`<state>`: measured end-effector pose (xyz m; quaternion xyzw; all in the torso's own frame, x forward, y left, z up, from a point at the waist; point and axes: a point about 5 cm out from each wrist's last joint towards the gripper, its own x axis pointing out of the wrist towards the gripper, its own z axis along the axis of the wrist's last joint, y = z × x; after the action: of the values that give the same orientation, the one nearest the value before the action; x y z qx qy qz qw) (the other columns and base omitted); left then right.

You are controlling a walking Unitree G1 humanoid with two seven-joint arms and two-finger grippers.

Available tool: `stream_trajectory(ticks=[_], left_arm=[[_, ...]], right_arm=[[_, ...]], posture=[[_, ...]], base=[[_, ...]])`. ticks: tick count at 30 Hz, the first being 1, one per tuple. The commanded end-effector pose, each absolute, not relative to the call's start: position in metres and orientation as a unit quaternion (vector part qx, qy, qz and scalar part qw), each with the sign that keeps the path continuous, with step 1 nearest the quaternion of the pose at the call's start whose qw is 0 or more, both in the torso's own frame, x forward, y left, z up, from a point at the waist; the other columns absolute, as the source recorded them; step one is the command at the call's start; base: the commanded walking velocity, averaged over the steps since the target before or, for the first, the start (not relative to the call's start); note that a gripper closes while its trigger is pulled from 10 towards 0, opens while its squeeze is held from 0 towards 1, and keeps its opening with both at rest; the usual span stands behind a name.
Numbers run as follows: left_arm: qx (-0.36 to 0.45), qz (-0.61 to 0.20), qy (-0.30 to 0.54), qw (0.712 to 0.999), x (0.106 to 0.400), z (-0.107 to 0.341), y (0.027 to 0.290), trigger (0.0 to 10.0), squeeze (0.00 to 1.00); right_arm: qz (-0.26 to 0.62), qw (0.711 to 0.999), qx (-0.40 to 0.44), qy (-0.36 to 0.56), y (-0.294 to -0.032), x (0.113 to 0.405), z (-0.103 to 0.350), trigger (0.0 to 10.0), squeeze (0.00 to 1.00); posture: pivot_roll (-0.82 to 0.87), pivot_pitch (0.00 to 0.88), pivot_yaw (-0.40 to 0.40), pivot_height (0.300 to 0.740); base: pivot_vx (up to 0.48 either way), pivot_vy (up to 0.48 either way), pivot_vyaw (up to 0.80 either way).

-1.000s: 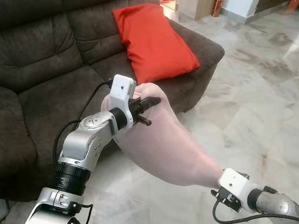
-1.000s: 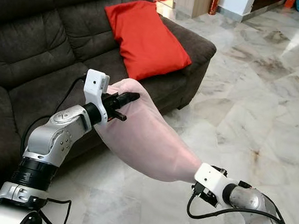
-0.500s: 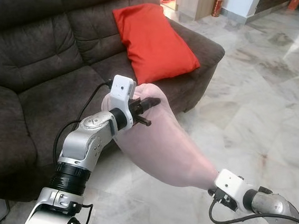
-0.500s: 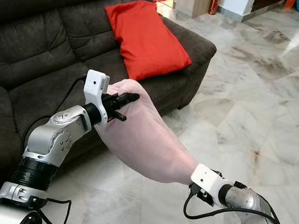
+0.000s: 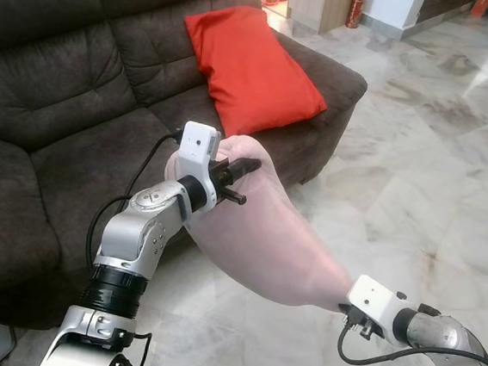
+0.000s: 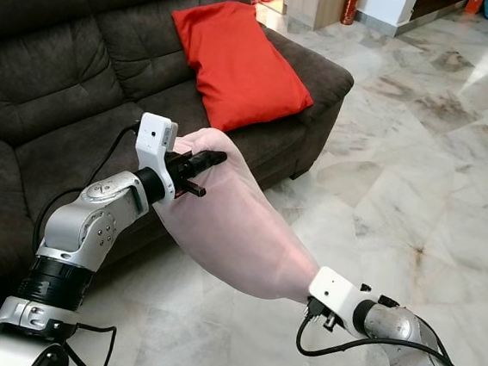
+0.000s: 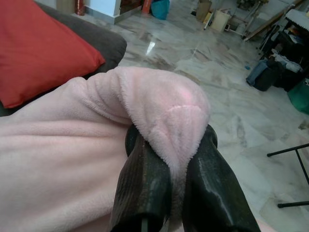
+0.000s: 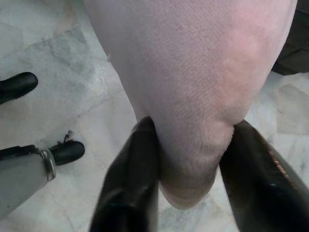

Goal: Move the pillow to the sofa from floor

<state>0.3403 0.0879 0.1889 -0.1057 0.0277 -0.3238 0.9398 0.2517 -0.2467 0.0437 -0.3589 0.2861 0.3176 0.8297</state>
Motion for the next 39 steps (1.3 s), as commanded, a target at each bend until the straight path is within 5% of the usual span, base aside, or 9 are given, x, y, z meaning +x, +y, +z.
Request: stream_trajectory(ticks=[1, 8, 27, 33, 39], left_arm=[[-0.112, -0.338, -0.040, 0.934, 0.340, 0.223, 0.087, 10.0, 0.00], [-0.111, -0.337, -0.039, 0.934, 0.340, 0.222, 0.087, 10.0, 0.00], [-0.091, -0.318, -0.013, 0.944, 0.338, 0.205, 0.097, 10.0, 0.00], [-0.041, -0.284, 0.017, 0.958, 0.336, 0.184, 0.112, 10.0, 0.00], [-0.007, -0.220, 0.040, 0.975, 0.329, 0.163, 0.125, 10.0, 0.00]], right_arm=[[0.326, 0.829, -0.356, 0.282, -0.242, 0.252, 0.042, 0.0, 0.00], [0.327, 0.831, -0.353, 0.278, -0.241, 0.252, 0.043, 0.0, 0.00], [0.285, 0.907, -0.246, 0.190, -0.231, 0.265, 0.073, 0.0, 0.00], [0.176, 0.955, -0.187, 0.149, -0.243, 0.276, 0.086, 0.0, 0.00], [0.130, 0.984, -0.072, 0.100, -0.216, 0.277, 0.093, 0.0, 0.00]], posture=[[0.08, 0.075, 0.039, 0.740], [0.08, 0.078, 0.038, 0.740], [0.08, 0.084, 0.028, 0.740], [0.07, 0.084, 0.027, 0.740], [0.08, 0.078, 0.016, 0.740]], base=[[0.000, 0.000, 0.00], [0.000, 0.000, 0.00], [0.000, 0.000, 0.00], [0.000, 0.000, 0.00], [0.000, 0.000, 0.00]])
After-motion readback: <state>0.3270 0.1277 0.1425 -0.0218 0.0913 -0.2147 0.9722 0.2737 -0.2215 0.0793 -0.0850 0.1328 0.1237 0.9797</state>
